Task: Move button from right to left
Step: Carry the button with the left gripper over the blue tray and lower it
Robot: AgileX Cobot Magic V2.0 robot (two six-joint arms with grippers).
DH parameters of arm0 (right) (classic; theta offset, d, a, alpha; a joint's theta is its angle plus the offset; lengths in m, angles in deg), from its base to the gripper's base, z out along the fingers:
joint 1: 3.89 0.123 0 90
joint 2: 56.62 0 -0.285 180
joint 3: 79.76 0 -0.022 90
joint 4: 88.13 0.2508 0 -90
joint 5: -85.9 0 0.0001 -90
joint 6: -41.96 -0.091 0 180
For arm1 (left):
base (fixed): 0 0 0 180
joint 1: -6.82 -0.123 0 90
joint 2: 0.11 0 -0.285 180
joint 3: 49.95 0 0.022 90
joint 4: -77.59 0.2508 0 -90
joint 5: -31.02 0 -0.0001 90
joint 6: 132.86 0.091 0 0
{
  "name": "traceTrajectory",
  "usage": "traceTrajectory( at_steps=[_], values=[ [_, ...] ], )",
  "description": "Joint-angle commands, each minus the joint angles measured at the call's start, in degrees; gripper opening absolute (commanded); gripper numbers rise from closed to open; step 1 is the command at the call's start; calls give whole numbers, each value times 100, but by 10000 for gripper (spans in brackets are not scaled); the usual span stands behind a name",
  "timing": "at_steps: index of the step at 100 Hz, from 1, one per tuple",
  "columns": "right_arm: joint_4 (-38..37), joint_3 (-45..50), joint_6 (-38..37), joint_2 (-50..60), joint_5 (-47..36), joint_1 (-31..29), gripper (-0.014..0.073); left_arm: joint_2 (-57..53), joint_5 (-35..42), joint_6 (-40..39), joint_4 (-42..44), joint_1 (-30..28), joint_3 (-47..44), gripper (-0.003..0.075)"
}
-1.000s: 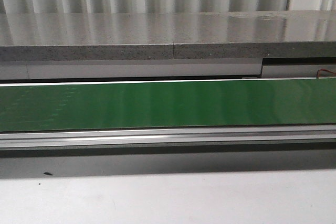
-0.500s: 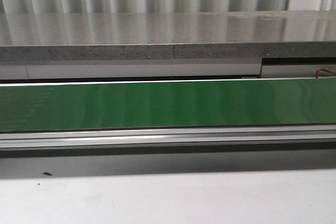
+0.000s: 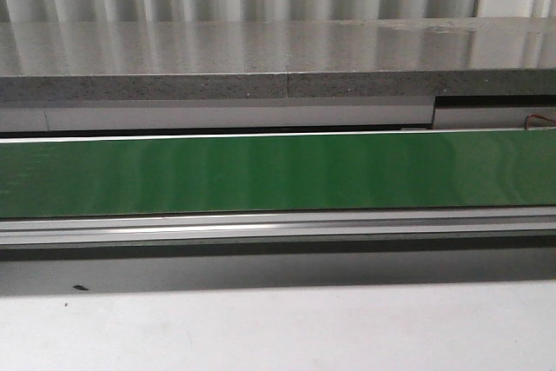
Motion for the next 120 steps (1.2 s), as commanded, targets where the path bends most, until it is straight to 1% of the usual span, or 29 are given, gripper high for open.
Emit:
traceTrajectory(
  at_steps=[1, 7, 10, 22, 32, 41, 55, 90, 120],
  values=[
    [-71, -132, 42, -52, -460, 11, -69, -742, 222, -36, -341, -15, 200, 174],
    [-71, -132, 42, -52, -460, 11, -69, -1031, 429, -36, -564, -15, 179, 91],
    [-71, -132, 42, -52, -460, 11, -69, -1161, 499, -36, -689, -15, 167, 62],
    [-71, -132, 42, -52, -460, 11, -69, -1747, 777, -36, -1009, -15, -49, -22],
    [-71, -132, 42, -52, -460, 11, -69, -2266, 1049, -63, -1245, 6, -481, -21],
    [-71, -132, 42, -52, -460, 11, -69, -2753, 1418, -295, -1307, 59, -973, -21],
    [-71, -132, 42, -52, -460, 11, -69, -3473, 1877, -295, -1320, 363, -1676, -21],
    [-71, -132, 42, -52, -460, 11, -69, -5062, 2636, -285, -1835, 1452, -2943, -21],
    [-71, -132, 42, -52, -460, 11, -69, -6376, 3356, -274, -2017, 2559, -4083, -21]
  ],
)
